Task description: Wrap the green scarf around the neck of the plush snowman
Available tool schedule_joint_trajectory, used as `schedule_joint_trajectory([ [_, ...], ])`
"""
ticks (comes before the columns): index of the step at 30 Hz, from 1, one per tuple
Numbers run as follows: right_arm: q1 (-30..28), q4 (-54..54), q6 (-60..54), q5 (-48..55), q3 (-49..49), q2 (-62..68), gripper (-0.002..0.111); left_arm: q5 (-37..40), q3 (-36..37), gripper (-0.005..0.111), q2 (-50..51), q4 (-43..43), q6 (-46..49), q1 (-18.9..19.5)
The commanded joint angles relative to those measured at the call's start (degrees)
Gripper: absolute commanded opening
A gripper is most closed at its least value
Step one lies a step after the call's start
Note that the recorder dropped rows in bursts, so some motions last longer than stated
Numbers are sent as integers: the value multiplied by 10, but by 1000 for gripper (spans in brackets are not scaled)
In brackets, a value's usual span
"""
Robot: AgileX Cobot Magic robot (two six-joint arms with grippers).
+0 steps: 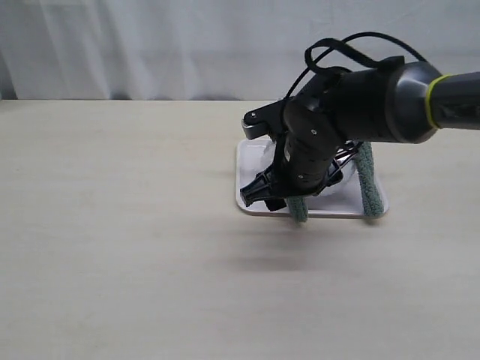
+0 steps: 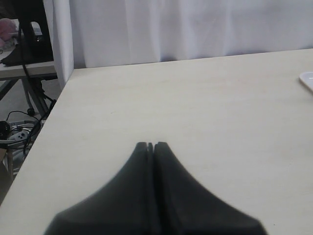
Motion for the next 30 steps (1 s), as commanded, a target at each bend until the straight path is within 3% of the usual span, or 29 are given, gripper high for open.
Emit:
schedule_joint_trajectory([
  [1, -2, -8, 8, -25, 2, 27, 62, -7, 1, 0, -2, -1, 0, 1],
  [7, -2, -61, 59, -32, 2, 48, 53, -7, 1, 0, -2, -1, 0, 1],
  [13, -2, -95, 89, -26, 2, 71, 32, -7, 1, 0, -2, -1, 0, 1],
  [19, -2, -103, 81, -20, 1, 75, 4, -7, 1, 0, -2, -1, 0, 1],
  [30, -1, -114, -1, 89, 1, 45, 4, -7, 1, 0, -2, -1, 0, 1],
])
